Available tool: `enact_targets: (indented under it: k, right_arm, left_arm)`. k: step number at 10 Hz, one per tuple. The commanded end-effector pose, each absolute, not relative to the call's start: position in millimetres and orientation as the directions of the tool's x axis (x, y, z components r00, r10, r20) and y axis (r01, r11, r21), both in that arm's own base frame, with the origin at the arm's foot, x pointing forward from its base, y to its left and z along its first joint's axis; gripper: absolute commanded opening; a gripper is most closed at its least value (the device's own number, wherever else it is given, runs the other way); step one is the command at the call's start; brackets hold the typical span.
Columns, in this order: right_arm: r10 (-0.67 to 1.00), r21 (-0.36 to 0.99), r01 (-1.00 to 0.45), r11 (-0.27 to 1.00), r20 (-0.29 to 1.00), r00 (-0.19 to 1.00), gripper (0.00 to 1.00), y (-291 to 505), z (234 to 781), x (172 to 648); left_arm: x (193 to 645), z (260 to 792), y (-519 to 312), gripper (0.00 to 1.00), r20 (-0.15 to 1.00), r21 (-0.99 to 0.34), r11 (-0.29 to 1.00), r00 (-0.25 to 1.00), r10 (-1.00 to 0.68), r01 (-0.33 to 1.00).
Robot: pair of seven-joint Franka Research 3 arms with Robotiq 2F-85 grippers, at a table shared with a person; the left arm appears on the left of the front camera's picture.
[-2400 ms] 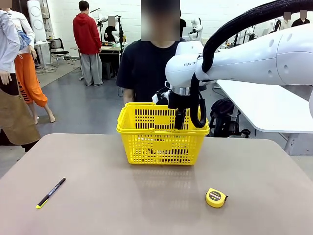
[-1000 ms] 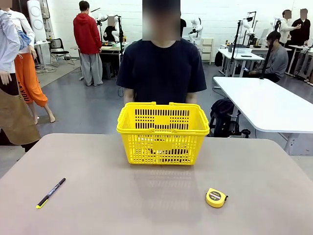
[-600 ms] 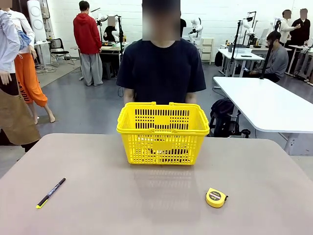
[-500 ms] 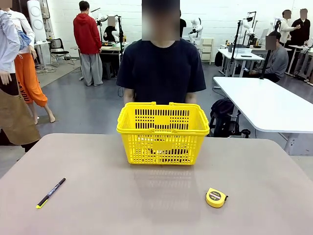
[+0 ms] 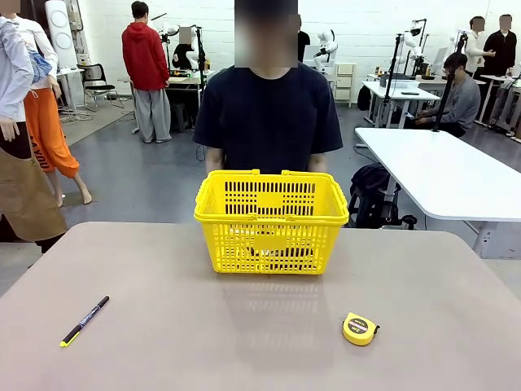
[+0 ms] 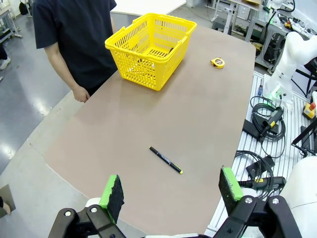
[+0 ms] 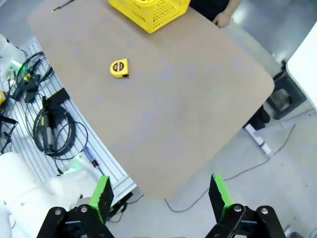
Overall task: Place the items the person wants into the basket.
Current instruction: Pick up the item the person points to and place it in the Market Basket.
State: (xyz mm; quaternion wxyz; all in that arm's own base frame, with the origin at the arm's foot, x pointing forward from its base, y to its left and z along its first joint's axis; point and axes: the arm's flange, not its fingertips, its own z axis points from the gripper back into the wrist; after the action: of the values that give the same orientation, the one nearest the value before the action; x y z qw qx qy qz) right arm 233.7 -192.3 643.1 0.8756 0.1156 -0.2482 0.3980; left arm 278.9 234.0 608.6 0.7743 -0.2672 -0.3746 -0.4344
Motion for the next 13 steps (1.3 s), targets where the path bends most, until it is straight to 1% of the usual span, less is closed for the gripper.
enact_targets:
  k: [1,2,3,4,5,7,8,10,11,13]
  right_arm:
    - [0.668,-0.053,-0.862,0.504,0.657,0.35,1.0,-201.9,662.8,248.0]
    - [0.643,-0.147,-0.927,0.346,0.756,0.12,1.0,-222.5,683.4,264.0]
    - [0.567,-0.162,-0.944,0.289,0.823,0.032,1.0,-234.7,686.6,272.6]
    - [0.496,-0.202,-0.946,0.253,0.867,-0.052,1.0,-248.5,678.5,285.4]
    - [0.463,-0.184,-0.948,0.261,0.885,-0.044,1.0,-260.2,666.9,296.1]
    - [0.439,-0.103,-0.99,0.099,0.897,-0.049,1.0,-287.8,636.8,311.7]
    - [0.428,-0.111,-0.99,0.091,0.902,-0.061,1.0,-296.6,619.7,313.3]
    - [0.451,-0.064,-0.995,0.072,0.892,-0.025,1.0,-296.9,594.4,303.1]
    - [0.462,-0.059,-0.994,0.093,0.887,-0.009,1.0,-294.9,584.4,296.6]
    - [0.472,-0.082,-0.973,0.217,0.881,0.031,1.0,-293.2,572.6,285.1]
  left_arm:
    - [277.3,608.3,235.0,1.0,0.824,-0.073,0.469,0.319,-0.469,0.88]
    - [277.3,608.3,235.0,1.0,0.824,-0.073,0.469,0.319,-0.469,0.88]
    - [277.3,608.3,235.0,1.0,0.824,-0.073,0.469,0.319,-0.469,0.88]
    - [277.3,608.3,235.0,1.0,0.824,-0.073,0.469,0.319,-0.469,0.88]
    - [277.3,608.3,235.0,1.0,0.824,-0.073,0.469,0.319,-0.469,0.88]
    - [277.3,608.3,235.0,1.0,0.824,-0.073,0.469,0.319,-0.469,0.88]
    - [277.3,608.3,235.0,1.0,0.824,-0.073,0.469,0.319,-0.469,0.88]
    - [277.3,608.3,235.0,1.0,0.824,-0.073,0.469,0.319,-0.469,0.88]
    - [277.3,608.3,235.0,1.0,0.824,-0.073,0.469,0.319,-0.469,0.88]
    - [277.3,608.3,235.0,1.0,0.824,-0.073,0.469,0.319,-0.469,0.88]
